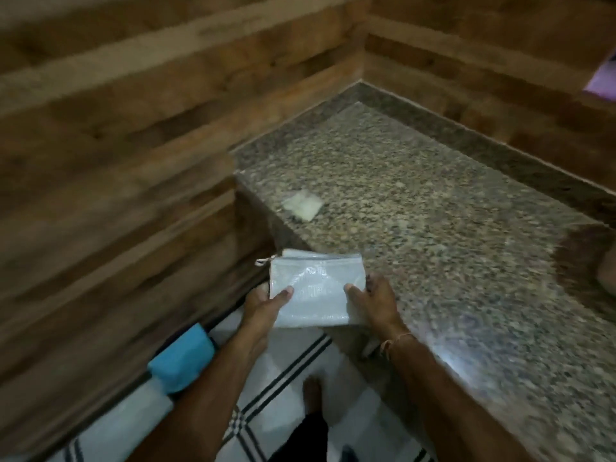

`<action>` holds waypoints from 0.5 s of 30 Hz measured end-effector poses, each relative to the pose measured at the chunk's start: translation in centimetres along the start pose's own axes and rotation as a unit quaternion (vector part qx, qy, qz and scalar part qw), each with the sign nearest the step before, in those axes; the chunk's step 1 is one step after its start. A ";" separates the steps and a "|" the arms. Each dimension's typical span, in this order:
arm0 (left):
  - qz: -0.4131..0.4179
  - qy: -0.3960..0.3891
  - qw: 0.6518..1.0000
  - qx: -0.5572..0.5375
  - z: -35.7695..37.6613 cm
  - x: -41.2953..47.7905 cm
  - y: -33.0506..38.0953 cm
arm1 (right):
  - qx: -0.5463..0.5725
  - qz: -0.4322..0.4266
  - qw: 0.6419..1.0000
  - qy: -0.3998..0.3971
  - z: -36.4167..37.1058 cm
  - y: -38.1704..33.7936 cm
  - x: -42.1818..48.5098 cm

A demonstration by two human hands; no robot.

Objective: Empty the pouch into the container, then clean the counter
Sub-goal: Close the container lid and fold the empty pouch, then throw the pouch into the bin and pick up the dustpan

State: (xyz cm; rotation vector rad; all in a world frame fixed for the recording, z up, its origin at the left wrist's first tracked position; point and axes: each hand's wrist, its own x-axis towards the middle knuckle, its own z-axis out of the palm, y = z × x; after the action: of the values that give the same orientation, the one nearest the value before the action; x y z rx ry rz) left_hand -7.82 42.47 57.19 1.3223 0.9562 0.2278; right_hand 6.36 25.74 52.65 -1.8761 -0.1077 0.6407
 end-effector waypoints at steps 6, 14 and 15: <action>-0.051 0.133 0.989 -0.047 -11.9 -4.0 -5.2 | -0.134 -0.093 0.982 -0.100 10.6 -1.5 -5.7; -0.153 0.291 0.926 -0.186 -27.5 -6.0 -12.7 | -0.251 -0.092 0.936 -0.230 26.6 0.5 -9.4; -0.164 0.312 0.914 -0.200 -29.3 -6.0 -13.8 | -0.264 -0.086 0.931 -0.238 28.8 1.4 -9.8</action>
State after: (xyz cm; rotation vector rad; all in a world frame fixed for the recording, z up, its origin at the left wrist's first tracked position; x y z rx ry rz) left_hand -37.00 55.65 49.33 0.6902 1.5557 0.5738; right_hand -16.07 45.78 47.75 -2.1442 -0.8211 1.0050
